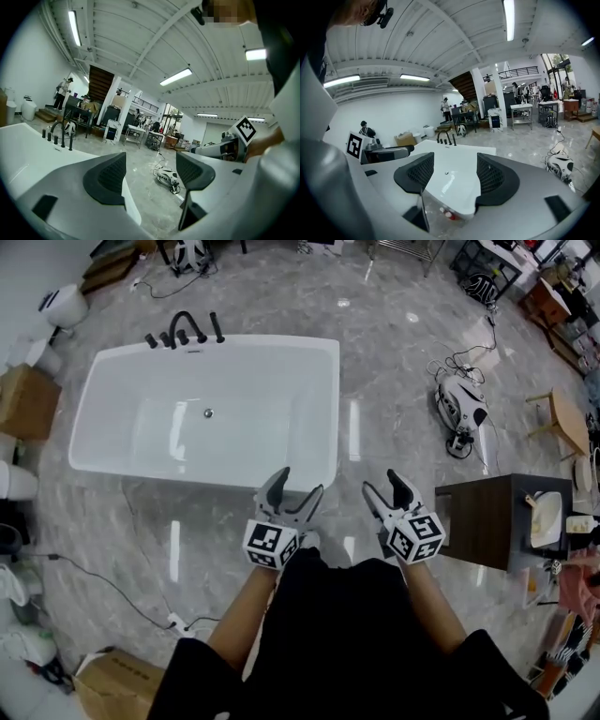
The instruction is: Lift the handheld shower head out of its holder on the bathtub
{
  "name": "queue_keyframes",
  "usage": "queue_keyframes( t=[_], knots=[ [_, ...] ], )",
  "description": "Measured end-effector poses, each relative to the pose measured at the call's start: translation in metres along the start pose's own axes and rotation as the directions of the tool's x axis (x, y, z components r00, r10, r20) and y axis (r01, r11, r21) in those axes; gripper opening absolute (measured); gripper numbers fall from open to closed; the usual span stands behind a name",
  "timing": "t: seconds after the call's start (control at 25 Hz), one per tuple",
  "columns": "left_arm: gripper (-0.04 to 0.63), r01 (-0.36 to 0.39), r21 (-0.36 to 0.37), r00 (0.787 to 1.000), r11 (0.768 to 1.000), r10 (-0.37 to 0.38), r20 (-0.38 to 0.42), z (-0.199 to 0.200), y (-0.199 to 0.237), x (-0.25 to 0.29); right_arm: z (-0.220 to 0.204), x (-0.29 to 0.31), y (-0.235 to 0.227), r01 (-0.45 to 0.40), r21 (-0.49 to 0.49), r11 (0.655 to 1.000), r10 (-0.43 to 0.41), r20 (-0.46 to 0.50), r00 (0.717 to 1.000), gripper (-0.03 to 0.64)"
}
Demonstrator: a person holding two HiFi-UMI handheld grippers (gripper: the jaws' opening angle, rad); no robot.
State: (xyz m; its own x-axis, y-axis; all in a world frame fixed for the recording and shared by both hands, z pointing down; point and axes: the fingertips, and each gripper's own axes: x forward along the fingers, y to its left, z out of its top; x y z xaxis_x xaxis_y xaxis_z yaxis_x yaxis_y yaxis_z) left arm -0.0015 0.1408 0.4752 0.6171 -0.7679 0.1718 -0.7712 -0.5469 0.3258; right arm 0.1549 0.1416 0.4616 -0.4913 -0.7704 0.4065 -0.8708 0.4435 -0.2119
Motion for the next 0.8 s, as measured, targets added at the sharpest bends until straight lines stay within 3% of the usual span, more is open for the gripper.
queue_keyframes(
  t=[0.2, 0.56, 0.68, 0.8],
  knots=[
    [0.31, -0.02, -0.004, 1.0, 1.0, 0.02, 0.014, 0.006, 0.015, 0.006, 0.01, 0.018, -0.002, -0.026, -0.022, 0.999, 0.025, -0.007, 1.0, 0.252],
    [0.31, -0.119, -0.064, 0.991, 0.991, 0.122, 0.048, 0.005, 0.05, 0.023, 0.032, 0.076, -0.022, -0.091, -0.047, 0.995, 0.091, -0.006, 0.996, 0.252],
    [0.31, -0.18, -0.075, 0.98, 0.981, 0.185, 0.069, 0.017, 0.075, 0.039, 0.038, 0.117, -0.024, -0.16, -0.038, 0.986, 0.159, -0.023, 0.987, 0.252],
    [0.31, -0.271, -0.077, 0.954, 0.96, 0.278, 0.114, 0.038, 0.11, 0.066, 0.047, 0.17, -0.033, -0.249, -0.039, 0.968, 0.247, -0.045, 0.968, 0.252]
  ],
)
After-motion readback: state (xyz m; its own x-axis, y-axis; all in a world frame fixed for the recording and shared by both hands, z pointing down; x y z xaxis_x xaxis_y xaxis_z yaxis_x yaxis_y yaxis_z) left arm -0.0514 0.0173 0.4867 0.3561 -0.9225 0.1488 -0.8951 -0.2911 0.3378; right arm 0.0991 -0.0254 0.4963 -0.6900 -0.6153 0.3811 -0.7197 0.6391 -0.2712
